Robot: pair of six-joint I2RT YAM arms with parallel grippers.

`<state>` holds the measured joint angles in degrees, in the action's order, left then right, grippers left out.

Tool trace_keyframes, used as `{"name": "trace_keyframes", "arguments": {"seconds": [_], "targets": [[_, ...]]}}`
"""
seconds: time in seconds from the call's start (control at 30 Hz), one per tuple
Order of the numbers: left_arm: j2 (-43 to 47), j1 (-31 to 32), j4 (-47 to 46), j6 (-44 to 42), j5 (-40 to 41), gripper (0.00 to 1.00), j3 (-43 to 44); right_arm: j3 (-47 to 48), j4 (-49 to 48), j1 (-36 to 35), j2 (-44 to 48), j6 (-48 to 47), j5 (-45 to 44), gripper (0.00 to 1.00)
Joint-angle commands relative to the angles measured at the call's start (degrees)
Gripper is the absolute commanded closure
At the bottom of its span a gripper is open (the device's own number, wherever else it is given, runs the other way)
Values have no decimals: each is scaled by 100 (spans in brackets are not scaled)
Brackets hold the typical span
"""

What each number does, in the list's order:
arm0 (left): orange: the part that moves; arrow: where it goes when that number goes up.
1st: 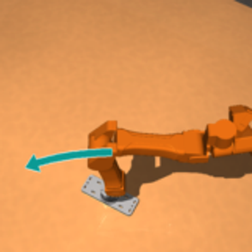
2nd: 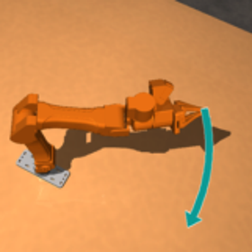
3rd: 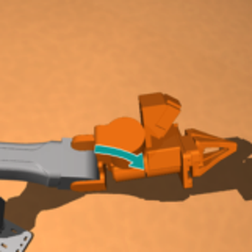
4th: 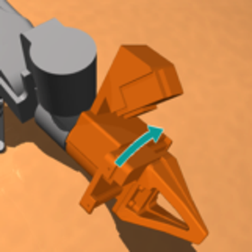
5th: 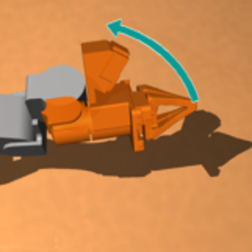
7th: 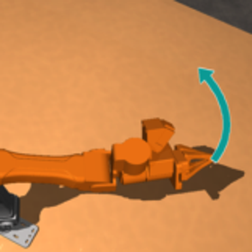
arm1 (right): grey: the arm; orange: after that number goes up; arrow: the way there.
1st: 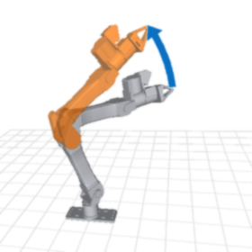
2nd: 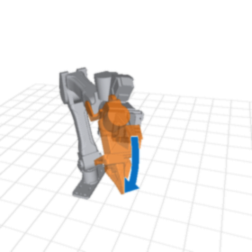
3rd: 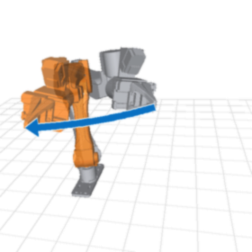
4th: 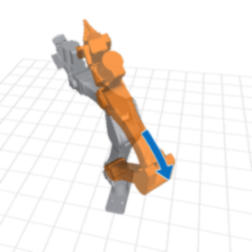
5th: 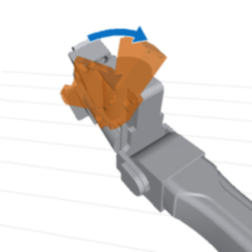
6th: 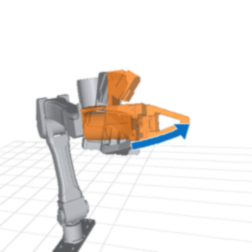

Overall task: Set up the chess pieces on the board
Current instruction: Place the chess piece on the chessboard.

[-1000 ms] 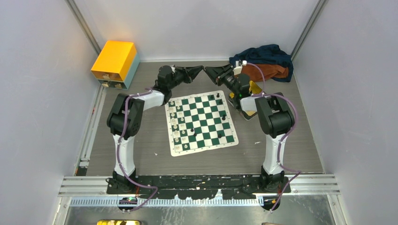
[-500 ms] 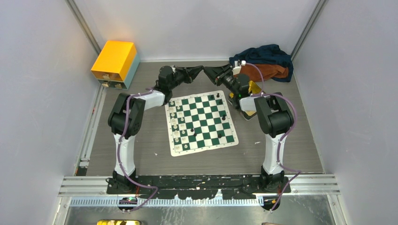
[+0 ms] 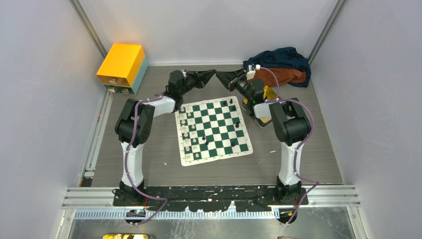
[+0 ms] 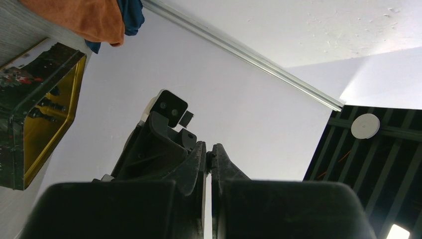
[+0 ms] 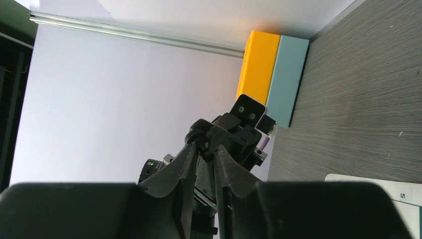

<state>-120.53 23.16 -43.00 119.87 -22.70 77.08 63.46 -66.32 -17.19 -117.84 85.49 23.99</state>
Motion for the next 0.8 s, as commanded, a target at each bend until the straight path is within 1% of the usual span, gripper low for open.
{"name": "trace_keyframes", "arguments": {"seconds": [0.0,0.2,0.57,0.67,0.77], "targets": [[21,22,-280,713,90,100,177,153,-539,-37,7,71,79,75],[36,31,-280,713,76,100,167,183,-541,-46,3,73,80,79],[15,31,-476,704,71,99,45,167,-497,-42,94,49,106,98],[42,22,-502,697,81,90,-71,141,-494,-43,124,40,115,99],[64,-2,-531,670,73,85,-175,131,-480,-39,157,29,118,99]]}}
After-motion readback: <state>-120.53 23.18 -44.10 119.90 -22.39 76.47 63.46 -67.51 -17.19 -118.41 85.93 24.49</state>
